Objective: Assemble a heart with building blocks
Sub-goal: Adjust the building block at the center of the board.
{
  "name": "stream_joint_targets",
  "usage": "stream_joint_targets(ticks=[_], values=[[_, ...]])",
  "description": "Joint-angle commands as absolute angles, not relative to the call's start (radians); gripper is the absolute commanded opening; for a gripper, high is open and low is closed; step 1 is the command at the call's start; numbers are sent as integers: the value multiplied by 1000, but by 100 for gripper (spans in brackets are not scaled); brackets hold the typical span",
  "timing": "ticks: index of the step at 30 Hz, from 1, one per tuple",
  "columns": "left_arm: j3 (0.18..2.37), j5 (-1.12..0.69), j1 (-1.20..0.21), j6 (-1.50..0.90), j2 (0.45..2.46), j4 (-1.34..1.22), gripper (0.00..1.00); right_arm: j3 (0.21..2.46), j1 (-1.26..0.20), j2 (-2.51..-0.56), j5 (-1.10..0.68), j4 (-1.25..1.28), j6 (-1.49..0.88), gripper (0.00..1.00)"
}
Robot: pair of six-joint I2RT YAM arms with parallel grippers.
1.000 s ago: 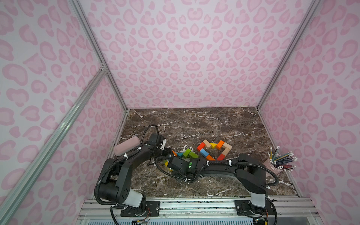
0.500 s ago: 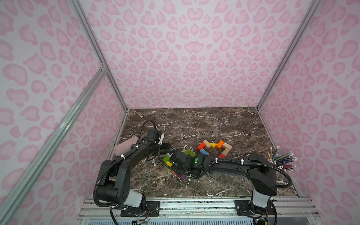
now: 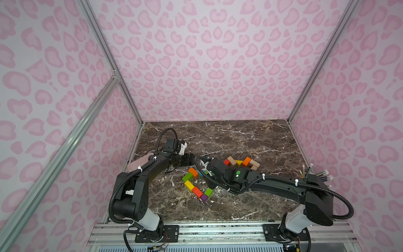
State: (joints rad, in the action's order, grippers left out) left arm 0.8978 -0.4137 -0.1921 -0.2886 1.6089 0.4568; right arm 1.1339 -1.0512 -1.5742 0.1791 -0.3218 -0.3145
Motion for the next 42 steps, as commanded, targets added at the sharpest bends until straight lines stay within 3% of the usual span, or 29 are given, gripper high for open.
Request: stream_joint_targets(ticks=[1, 15, 42], values=[[907, -442, -195, -270, 1630, 432, 85, 1104, -1039, -1535, 177, -293, -326, 56], [908, -459, -242, -252, 1688, 437, 84, 994, -984, -1433, 159, -278, -336, 56], [888, -471, -273, -258, 1684, 443, 80, 954, -966, -1428, 147, -268, -345, 56]])
